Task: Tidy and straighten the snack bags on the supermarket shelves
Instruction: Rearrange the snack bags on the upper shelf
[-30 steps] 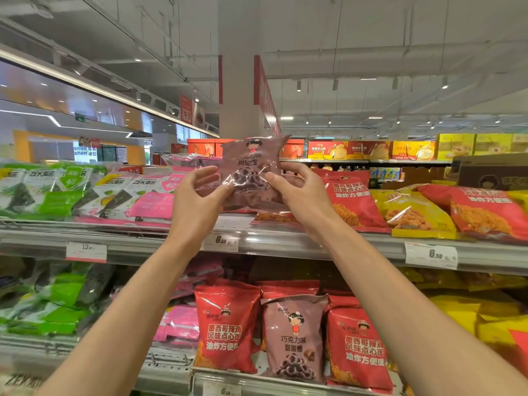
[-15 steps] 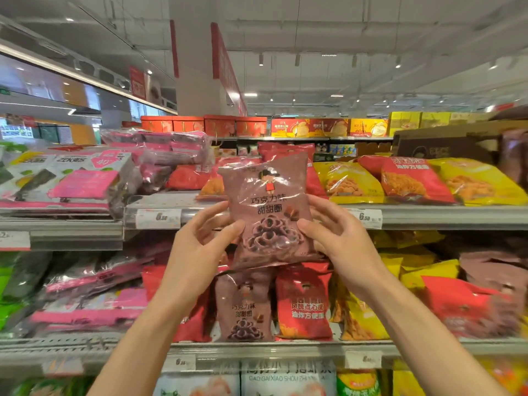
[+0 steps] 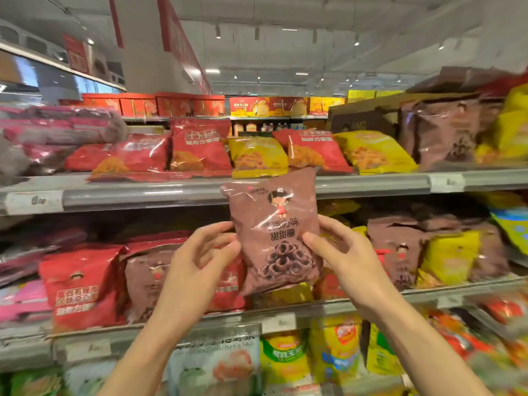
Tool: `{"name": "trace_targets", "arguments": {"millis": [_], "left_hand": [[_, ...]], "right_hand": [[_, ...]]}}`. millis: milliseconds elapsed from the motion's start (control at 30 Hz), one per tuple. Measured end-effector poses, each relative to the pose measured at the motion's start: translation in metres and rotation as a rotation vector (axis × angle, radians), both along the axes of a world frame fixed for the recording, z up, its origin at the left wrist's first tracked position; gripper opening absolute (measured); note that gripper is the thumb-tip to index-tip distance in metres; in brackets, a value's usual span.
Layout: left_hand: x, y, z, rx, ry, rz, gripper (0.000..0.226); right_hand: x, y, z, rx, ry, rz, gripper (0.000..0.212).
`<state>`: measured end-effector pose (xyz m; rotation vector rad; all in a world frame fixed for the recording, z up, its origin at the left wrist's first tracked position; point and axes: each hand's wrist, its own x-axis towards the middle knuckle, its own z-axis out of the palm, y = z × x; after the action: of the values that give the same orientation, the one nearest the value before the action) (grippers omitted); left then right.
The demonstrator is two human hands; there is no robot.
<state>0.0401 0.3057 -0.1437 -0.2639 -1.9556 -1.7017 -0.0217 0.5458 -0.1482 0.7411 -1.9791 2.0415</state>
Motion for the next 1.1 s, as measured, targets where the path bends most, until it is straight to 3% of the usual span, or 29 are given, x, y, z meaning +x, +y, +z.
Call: {"name": "trace_targets", "arguments": {"millis": [300,467,567,733,967,1100], "left_hand": [[-0.014,0.146,-0.023,0.117,-0.063,0.069,0.024],[-0.012,0.204,-0.04,0.114,-0.113,0.111,0.027],[-0.009,0.226,-0.044,0.127,-0.122,0.132,0.036],[-0.013,0.248,-0.05,0.125,-0.129,0.111,0.034],[-0.023,0.26,-0.062,0.155,-0.111,0.067,0.029],[-0.032,0.274,-0.062,0.17,-0.1,0.046,0.03]], "right_hand": [[-0.02,0.154,-0.018,-0.049,-0.015,-0.054,0.046],[-0.022,0.231,-0.037,-0.062,-0.058,-0.082,0.044],[-0.023,0.268,-0.051,-0.102,-0.104,-0.11,0.055],[-0.015,0.3,-0.062,-0.137,-0.153,-0.231,0.073],[-0.004,0.318,-0.075,-0.139,-0.156,-0.343,0.072],[0.0,0.332,-0.077,-0.145,-0.164,-0.361,0.057]]}}
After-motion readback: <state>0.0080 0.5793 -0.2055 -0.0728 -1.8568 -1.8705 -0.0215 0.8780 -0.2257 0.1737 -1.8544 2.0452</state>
